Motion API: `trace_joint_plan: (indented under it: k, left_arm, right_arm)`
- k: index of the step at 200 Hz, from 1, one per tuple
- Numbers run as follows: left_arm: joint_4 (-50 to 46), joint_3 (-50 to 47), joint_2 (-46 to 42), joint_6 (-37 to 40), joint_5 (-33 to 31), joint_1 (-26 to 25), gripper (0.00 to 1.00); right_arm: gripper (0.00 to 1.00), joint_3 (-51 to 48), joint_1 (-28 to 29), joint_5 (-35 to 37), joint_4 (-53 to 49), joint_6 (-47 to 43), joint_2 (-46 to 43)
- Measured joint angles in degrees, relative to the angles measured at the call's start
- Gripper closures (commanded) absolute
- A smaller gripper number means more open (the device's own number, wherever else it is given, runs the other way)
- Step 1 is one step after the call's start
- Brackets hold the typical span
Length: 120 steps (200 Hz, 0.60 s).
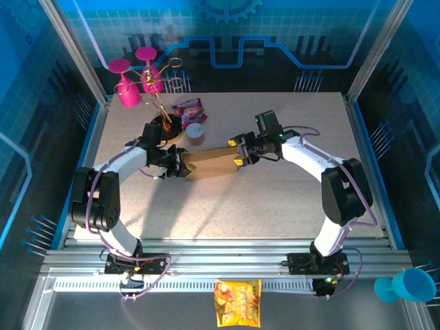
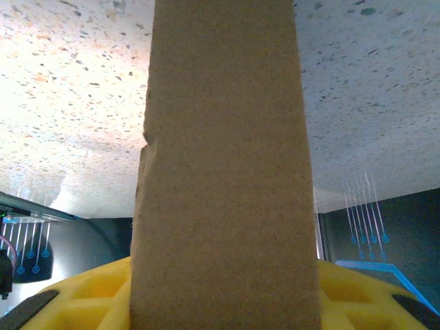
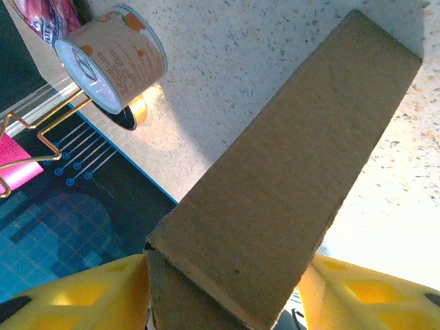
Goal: Fold the paper box
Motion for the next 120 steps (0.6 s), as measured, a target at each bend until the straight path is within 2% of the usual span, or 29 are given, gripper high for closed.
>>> trace_joint_plan:
  k: [34, 70, 120]
  left_arm:
    - [0.3, 0.0, 0.0, 0.0, -0.2, 0.1, 1.00]
    - [0.6, 0.0, 0.0, 0.0, -0.2, -0.1, 1.00]
    - [0.6, 0.4, 0.3, 0.0, -0.4, -0.2, 1.00]
  right_arm:
    - [0.40, 1.0, 1.3, 3.7, -1.2, 1.4, 0.1]
    - [0.39, 4.8, 2.3, 6.9, -7.2, 1.7, 1.0]
    - [0.38, 7.7, 3.0, 7.5, -8.7, 4.0, 4.8]
